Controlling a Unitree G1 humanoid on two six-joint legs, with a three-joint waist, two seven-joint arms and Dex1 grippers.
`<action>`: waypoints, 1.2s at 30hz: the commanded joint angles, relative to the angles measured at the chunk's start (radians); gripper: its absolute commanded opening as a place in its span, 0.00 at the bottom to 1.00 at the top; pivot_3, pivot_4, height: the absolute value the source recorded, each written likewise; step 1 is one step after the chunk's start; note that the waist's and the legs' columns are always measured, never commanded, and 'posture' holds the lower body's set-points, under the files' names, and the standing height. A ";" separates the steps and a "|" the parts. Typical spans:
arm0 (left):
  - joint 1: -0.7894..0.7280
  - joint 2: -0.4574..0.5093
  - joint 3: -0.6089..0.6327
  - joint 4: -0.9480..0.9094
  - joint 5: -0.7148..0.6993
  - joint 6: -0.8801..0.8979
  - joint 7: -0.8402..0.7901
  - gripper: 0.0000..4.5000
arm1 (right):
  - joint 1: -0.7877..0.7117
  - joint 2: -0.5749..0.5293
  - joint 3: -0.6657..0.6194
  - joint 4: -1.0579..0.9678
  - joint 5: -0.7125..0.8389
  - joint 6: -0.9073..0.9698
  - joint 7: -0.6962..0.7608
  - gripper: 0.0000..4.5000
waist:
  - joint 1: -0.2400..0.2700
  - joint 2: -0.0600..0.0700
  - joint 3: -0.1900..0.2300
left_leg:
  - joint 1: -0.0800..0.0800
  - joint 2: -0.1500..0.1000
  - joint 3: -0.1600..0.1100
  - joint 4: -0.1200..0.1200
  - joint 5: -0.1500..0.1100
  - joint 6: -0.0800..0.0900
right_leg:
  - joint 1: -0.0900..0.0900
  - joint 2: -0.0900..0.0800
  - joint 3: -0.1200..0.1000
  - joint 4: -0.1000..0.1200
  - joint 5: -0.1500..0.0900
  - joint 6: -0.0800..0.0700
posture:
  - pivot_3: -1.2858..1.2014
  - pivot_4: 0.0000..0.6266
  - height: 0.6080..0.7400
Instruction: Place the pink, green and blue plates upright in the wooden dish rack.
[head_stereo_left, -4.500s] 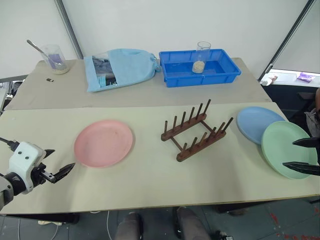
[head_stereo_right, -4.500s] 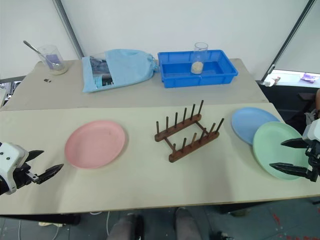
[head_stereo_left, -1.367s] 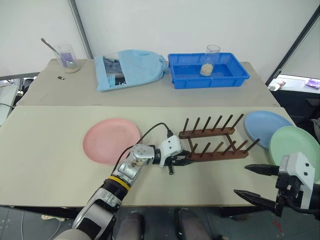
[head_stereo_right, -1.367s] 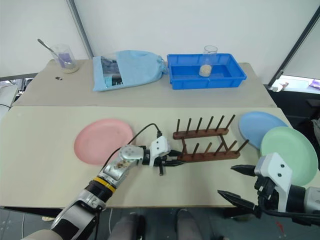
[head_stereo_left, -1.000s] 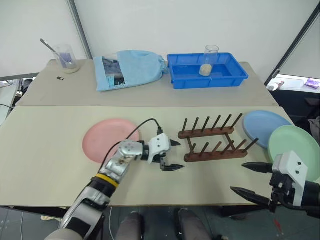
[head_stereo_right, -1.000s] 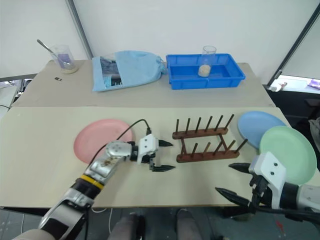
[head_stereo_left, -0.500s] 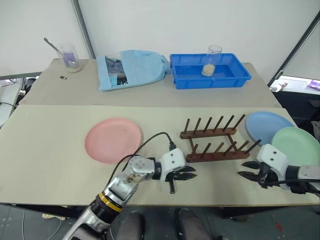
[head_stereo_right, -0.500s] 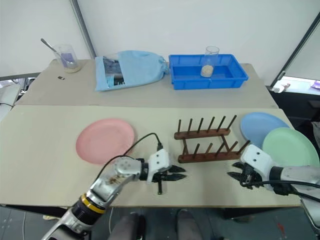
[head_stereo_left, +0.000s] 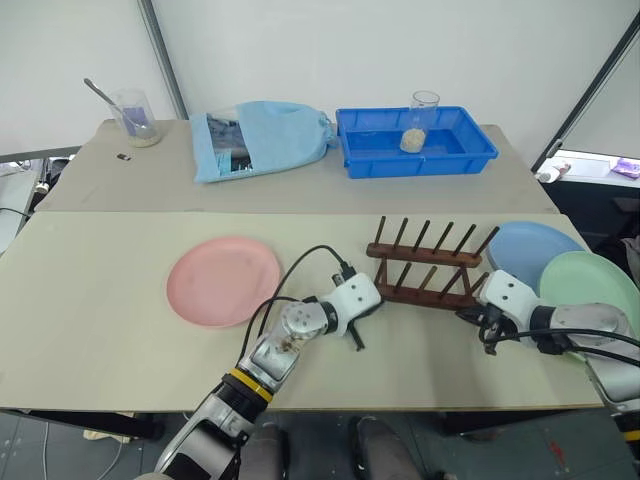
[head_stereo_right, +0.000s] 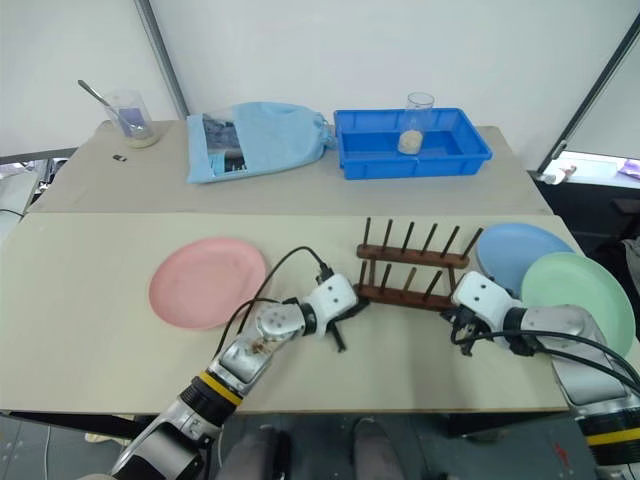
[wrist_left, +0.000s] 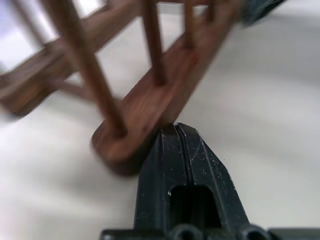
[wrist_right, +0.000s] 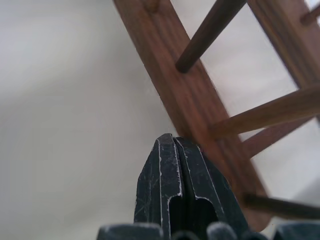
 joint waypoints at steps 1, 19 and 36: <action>-0.025 -0.020 0.016 0.020 0.013 -0.042 0.020 0.00 | -0.043 0.004 -0.002 0.023 -0.022 -0.034 -0.014 0.01 | 0.000 0.000 0.000 | 0.000 0.000 0.000 0.000 0.000 0.000 | 0.000 0.000 0.000 0.000 0.000 0.000 | 0.52 0.24 1.00; -0.001 -0.026 0.065 -0.014 -0.031 -0.064 -0.025 0.00 | -0.097 0.016 -0.008 0.064 -0.043 -0.056 -0.009 0.01 | -0.001 0.000 0.000 | 0.000 0.000 0.000 0.000 0.000 0.000 | 0.000 0.000 0.001 0.000 0.000 0.001 | 0.52 0.24 1.00; 0.477 0.034 0.895 -0.986 -0.496 0.559 0.387 1.00 | -0.185 0.005 -0.115 -0.425 0.439 0.226 0.159 0.82 | -0.013 -0.002 0.002 | 0.003 0.003 -0.001 -0.001 -0.001 0.000 | 0.002 -0.001 -0.001 0.001 -0.003 0.000 | 0.52 0.24 1.00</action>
